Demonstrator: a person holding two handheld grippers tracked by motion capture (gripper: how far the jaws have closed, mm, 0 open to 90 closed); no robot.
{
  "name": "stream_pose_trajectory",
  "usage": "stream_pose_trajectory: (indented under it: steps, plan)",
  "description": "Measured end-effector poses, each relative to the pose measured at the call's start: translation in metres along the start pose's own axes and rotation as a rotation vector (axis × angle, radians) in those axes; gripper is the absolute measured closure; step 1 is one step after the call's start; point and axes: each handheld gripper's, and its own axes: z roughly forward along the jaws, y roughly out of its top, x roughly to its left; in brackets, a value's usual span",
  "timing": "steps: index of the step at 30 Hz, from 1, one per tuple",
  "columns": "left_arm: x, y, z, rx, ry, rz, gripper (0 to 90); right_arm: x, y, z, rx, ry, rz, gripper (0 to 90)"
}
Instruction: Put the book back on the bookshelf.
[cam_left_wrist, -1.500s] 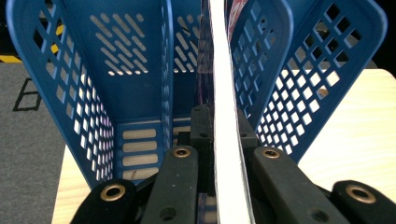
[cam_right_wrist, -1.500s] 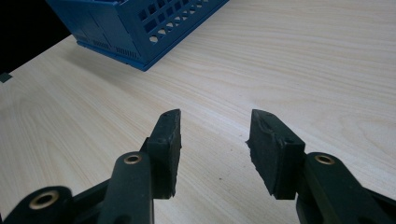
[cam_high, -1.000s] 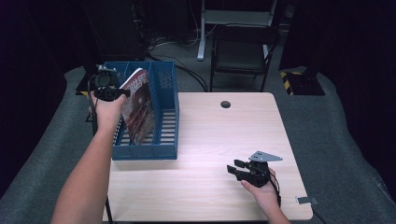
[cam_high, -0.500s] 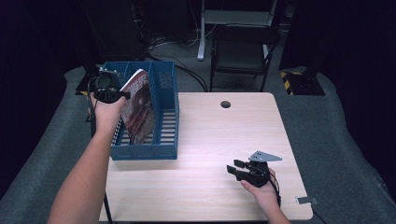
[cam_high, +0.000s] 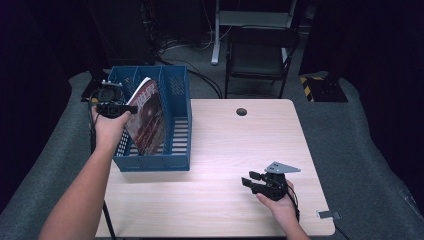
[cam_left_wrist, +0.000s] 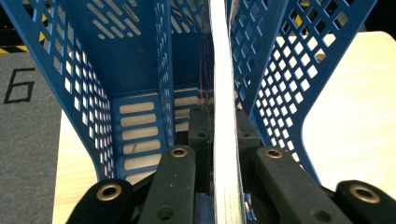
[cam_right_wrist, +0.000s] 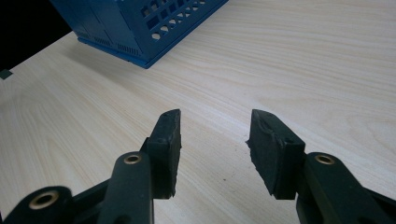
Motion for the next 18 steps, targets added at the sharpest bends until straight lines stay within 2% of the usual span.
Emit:
stream_pose_trajectory:
  steps: [8,15,18]
  plan:
    - [-0.0049,-0.0027,-0.0021,0.010,-0.023,0.028,79.5,-0.0002,-0.0006,-0.0007,0.002,0.000,0.006,53.5]
    - [-0.0080,-0.0044,-0.0067,0.045,-0.040,0.055,79.0,-0.0010,-0.0005,-0.0012,0.000,0.000,0.002,53.4]
    - [-0.0085,-0.0049,-0.0091,0.041,-0.045,0.054,79.0,-0.0011,-0.0006,-0.0011,-0.003,-0.001,0.007,53.4]
